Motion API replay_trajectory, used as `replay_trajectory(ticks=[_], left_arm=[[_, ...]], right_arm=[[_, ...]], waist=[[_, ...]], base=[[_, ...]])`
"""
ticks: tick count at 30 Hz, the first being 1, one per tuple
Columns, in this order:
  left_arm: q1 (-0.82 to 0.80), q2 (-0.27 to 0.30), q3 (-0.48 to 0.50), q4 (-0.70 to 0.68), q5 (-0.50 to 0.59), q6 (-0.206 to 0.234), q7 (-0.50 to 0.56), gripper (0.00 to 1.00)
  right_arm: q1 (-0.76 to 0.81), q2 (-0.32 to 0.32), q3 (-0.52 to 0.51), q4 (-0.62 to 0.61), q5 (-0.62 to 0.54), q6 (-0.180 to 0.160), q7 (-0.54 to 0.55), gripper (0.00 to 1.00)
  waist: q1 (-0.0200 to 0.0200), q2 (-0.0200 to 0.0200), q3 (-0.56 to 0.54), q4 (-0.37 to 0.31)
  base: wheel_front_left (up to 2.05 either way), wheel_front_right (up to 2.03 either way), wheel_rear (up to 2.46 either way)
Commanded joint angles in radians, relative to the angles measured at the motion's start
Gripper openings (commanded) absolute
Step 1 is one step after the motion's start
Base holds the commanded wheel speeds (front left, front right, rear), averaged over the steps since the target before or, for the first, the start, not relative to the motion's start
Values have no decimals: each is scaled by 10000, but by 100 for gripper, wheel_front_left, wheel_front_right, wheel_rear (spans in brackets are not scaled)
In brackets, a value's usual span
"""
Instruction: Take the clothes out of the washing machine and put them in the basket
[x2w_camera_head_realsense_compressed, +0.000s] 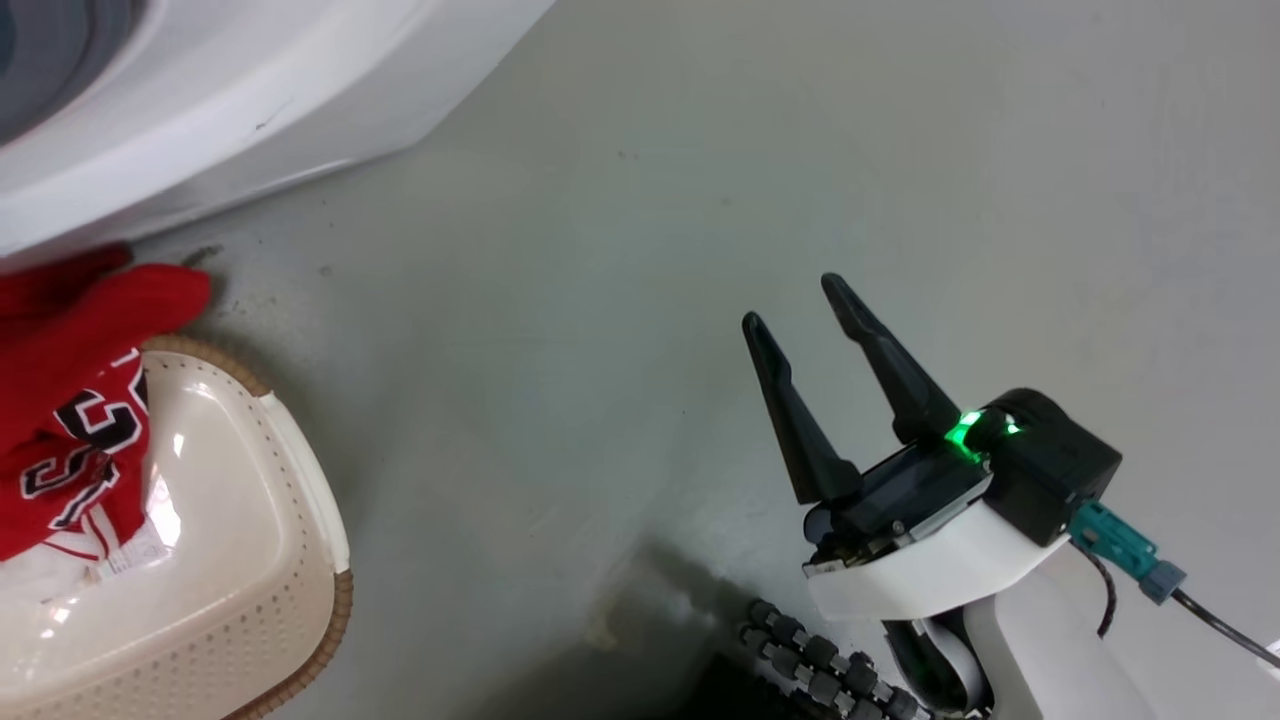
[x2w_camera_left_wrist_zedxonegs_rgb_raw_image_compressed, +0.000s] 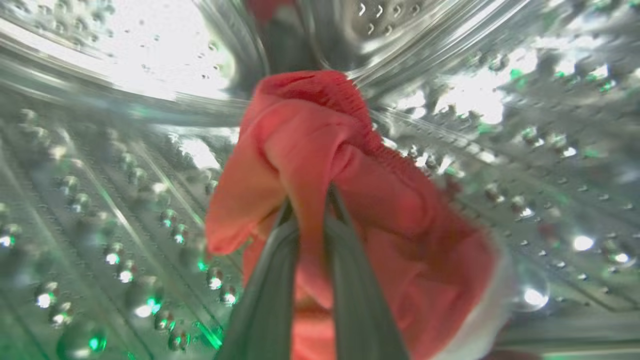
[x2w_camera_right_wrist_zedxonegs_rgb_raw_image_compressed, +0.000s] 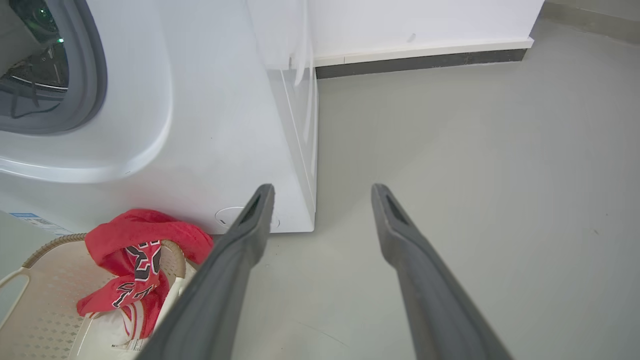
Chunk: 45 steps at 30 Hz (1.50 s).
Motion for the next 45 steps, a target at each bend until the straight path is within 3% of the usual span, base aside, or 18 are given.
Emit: replay_trajectory(ticks=[1, 6, 14, 24, 29, 35, 45], left_arm=[[404, -63, -15, -149, -41, 37, -682, 0], [1488, -581, 46, -8, -341, 78, -2721, 0], [3591, -1522, 150, 894, -1004, -293, -5254, 0], [5788, -2926, 151, 997, -1723, -684, -6848, 0], [6925, -3304, 123, -71, -1781, -848, -6980, 0], [8748, -3660, 102, -2483, -1628, -879, -6985, 0], [11892, -3873, -187, -6282, -1490, -182, -6348, 0]], right_arm=[[-118, 15, -92, 57, -110, -7, -34, 100], [-17, 11, -476, 350, -490, -7, -34, 100], [483, 5, -1130, 940, -1278, -7, -33, 100], [1397, 5, -1691, 1008, -1878, -7, 565, 100], [1817, 5, -1874, 805, -1987, -7, 863, 100], [2212, 6, -2050, 538, -2039, -5, 1171, 100], [2699, 6, -2447, 22, -2322, -5, 1590, 100]], waist=[[-1, 0, -358, 160], [-1, 0, -1384, 822], [-1, 0, -3621, 1845], [-1, 0, -5699, 3135], [-1, 0, -6426, 3584], [-1, 0, -7083, 4055], [-1, 0, -7313, 4884]], base=[[0, 0, 0], [0, 0, 0], [0, 0, 0], [0, 0, 0], [0, 0, 0], [0, 0, 0], [0, 0, 0]])
